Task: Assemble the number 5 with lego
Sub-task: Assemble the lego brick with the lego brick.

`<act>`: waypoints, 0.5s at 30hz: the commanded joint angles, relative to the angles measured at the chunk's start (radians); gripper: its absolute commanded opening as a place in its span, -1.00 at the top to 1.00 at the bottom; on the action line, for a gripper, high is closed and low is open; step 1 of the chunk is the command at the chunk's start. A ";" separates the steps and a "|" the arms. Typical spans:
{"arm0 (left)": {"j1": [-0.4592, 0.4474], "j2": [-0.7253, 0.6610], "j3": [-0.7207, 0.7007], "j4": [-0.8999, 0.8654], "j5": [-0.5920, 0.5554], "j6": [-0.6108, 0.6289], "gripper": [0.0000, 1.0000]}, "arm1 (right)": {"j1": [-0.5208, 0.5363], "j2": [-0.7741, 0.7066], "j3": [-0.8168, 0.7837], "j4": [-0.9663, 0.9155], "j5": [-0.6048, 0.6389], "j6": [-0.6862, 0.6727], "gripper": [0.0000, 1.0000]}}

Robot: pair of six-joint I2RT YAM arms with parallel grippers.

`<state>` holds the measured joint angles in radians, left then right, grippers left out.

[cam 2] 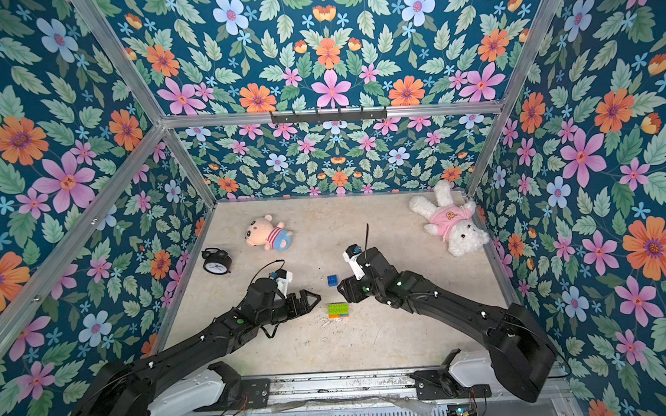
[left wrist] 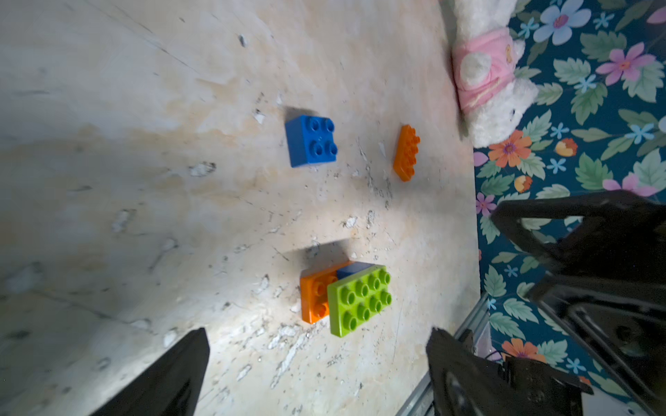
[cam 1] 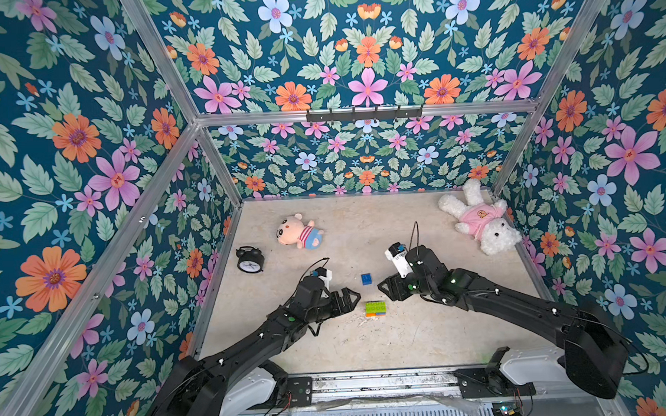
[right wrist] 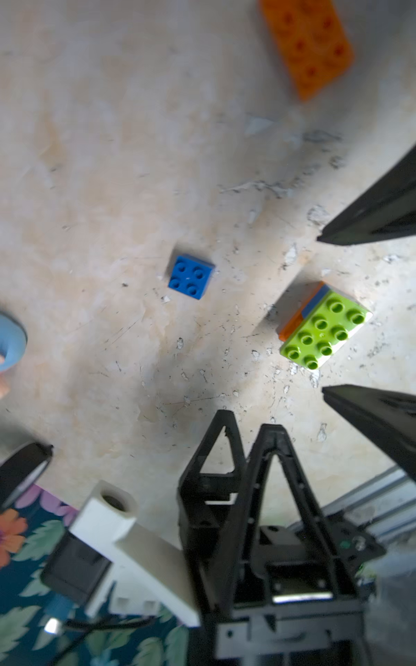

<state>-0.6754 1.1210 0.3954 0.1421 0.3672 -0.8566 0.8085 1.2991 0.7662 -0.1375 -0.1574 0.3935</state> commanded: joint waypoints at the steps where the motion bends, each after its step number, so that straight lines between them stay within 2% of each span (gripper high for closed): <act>1: -0.032 0.062 0.042 0.013 -0.047 0.031 -0.99 | 0.001 -0.015 -0.060 0.116 0.007 0.359 -0.17; 7: -0.070 0.172 0.084 0.004 -0.067 0.048 -0.98 | 0.018 0.074 -0.058 0.078 -0.031 0.357 -0.10; 15: -0.087 0.219 0.088 0.030 -0.052 0.056 -0.98 | 0.036 0.164 -0.026 0.042 -0.051 0.321 -0.04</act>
<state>-0.7597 1.3334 0.4793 0.1493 0.3141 -0.8196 0.8417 1.4410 0.7322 -0.0849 -0.1913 0.7162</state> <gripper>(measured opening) 0.992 0.520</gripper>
